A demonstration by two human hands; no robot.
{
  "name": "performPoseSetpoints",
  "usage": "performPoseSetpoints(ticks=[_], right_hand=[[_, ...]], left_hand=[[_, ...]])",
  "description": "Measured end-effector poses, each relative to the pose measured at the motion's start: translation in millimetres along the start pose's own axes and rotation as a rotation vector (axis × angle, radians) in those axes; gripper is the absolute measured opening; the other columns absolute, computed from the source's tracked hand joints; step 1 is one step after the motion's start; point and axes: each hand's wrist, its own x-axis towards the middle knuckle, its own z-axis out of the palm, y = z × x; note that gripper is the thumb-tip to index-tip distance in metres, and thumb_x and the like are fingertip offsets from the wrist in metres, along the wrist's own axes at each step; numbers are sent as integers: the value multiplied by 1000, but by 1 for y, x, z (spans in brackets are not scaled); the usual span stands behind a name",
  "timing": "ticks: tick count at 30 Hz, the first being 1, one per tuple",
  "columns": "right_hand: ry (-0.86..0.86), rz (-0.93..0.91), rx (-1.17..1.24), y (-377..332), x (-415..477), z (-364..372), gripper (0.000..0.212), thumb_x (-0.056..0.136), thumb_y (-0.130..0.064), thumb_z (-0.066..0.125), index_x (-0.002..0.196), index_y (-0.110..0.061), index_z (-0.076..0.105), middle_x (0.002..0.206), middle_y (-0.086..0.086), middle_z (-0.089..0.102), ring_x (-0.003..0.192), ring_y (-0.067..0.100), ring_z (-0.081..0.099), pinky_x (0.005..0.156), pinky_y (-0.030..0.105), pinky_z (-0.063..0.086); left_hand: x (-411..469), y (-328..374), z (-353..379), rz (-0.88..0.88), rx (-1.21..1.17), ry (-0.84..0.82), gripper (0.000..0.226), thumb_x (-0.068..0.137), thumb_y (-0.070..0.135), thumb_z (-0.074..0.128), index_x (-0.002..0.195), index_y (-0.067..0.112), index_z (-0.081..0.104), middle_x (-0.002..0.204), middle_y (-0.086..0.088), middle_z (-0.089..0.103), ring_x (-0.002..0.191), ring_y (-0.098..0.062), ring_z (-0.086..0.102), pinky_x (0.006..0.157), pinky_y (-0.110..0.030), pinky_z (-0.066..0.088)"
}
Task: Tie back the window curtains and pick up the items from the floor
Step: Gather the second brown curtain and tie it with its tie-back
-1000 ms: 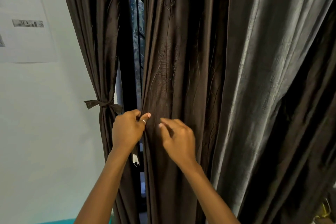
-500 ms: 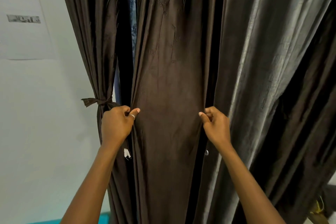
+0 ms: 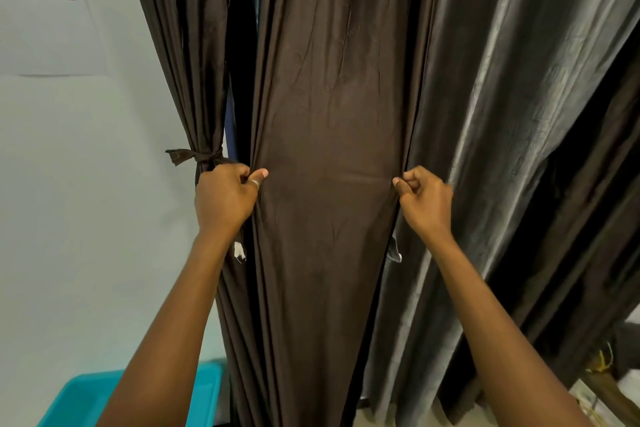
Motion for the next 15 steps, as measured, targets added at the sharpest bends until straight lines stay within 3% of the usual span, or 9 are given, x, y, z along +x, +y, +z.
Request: performPoseSetpoints(ticks=[5, 9, 15], right_hand=[[33, -11, 37, -14, -22, 5, 10, 92, -22, 68, 83, -20, 65, 66, -12, 64, 63, 12, 64, 67, 38, 56], [12, -205, 56, -43, -57, 20, 10, 91, -18, 69, 82, -19, 65, 71, -8, 63, 63, 11, 61, 60, 31, 50], [-56, -370, 121, -84, -81, 55, 6, 92, -18, 64, 91, -14, 68, 84, 0, 67, 73, 15, 63, 63, 37, 52]], left_hand=[[-10, 6, -1, -53, 88, 32, 53, 96, 41, 62, 52, 22, 41, 49, 3, 45, 51, -19, 46, 56, -28, 34], [-23, 25, 6, -15, 119, 13, 51, 96, 43, 60, 53, 21, 43, 50, 4, 45, 53, -22, 48, 55, -29, 36], [-36, 51, 26, 93, 39, -111, 43, 96, 39, 56, 58, 19, 48, 55, 0, 55, 58, -23, 58, 51, -34, 46]])
